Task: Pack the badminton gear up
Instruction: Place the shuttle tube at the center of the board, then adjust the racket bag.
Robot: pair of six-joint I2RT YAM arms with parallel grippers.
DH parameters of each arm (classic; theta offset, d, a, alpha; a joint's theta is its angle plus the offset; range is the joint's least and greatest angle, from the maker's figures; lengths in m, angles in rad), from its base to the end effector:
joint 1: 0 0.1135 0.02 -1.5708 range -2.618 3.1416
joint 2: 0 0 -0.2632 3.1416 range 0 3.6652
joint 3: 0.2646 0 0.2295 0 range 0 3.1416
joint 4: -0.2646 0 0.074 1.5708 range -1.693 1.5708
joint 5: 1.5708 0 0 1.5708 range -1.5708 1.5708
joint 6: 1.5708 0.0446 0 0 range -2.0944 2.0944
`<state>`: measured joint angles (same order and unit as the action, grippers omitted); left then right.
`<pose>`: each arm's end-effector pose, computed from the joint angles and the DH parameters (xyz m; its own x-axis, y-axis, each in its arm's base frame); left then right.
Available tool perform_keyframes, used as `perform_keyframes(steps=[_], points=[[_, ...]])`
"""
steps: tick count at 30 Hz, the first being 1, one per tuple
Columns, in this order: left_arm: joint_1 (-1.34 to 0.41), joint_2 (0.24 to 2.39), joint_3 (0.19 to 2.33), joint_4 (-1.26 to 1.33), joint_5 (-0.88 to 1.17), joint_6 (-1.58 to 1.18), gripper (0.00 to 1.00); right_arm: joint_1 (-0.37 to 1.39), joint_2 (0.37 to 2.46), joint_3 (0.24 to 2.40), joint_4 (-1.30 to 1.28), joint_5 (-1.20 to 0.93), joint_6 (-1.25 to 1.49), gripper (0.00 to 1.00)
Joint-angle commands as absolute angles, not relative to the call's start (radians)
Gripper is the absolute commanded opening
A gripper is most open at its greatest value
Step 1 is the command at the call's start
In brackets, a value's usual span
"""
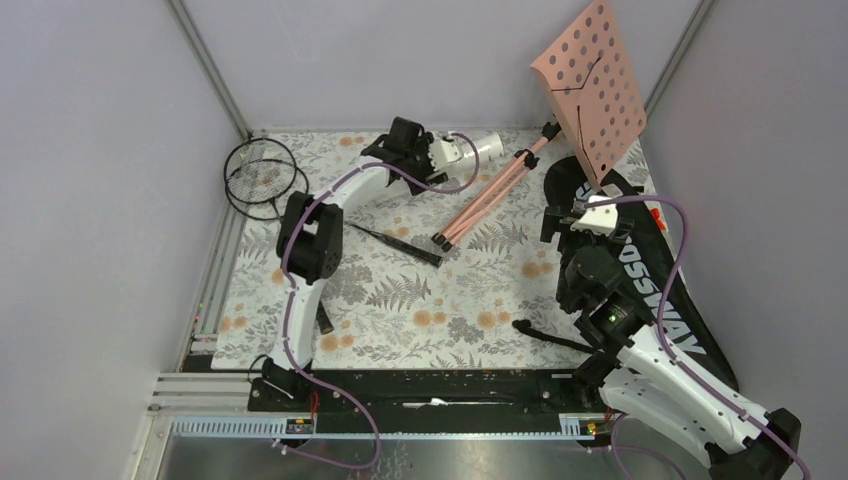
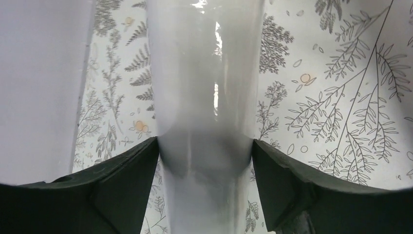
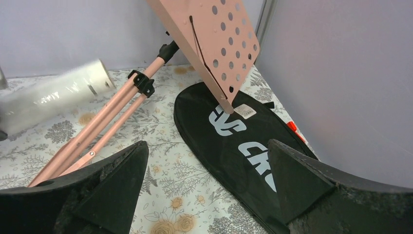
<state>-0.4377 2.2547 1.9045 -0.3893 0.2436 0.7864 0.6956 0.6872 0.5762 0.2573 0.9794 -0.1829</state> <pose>0.4498 -0.2224 0.2188 -0.0258 0.7705 -0.6370 0.8366 0.3654 0.4081 0.1321 0.0620 0.3300 0.0604 -0.0817 -0.9948 0.2890 0.9554 -0.0609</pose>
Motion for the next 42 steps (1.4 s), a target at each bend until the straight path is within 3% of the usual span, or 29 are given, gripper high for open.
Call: perform_keyframes(steps=[1,8,10,22,27,33,37,39,42], points=[[-0.469,2.306,1.987,-0.446,0.192,0.939,0.78,0.672,0.710,0.637,0.271,0.948,-0.141,1.00],[-0.482,2.335,1.974,-0.448,0.159,0.970,0.87,0.640,0.794,0.711,0.192,0.913,-0.096,1.00],[-0.482,2.316,1.961,-0.434,0.161,0.959,0.98,0.610,0.818,0.745,0.146,0.877,-0.071,1.00],[-0.482,1.923,1.602,-0.124,0.184,0.836,0.99,0.296,0.988,0.954,-0.334,0.454,0.131,1.00],[-0.483,1.709,1.423,0.041,0.219,0.619,0.99,0.147,1.128,1.017,-0.484,0.262,0.035,1.00],[-0.478,1.498,1.322,0.222,0.217,0.119,0.99,0.118,1.413,1.121,-0.614,0.321,-0.234,1.00],[-0.488,1.473,1.221,0.262,0.464,-0.200,0.99,0.088,1.599,1.187,-0.705,0.415,-0.385,1.00],[-0.536,1.492,1.120,0.305,0.506,-0.202,0.99,0.053,1.644,1.184,-0.708,0.388,-0.388,0.99],[-0.629,1.579,1.100,0.214,0.385,-0.134,0.99,0.023,1.695,1.159,-0.687,0.341,-0.464,0.95]])
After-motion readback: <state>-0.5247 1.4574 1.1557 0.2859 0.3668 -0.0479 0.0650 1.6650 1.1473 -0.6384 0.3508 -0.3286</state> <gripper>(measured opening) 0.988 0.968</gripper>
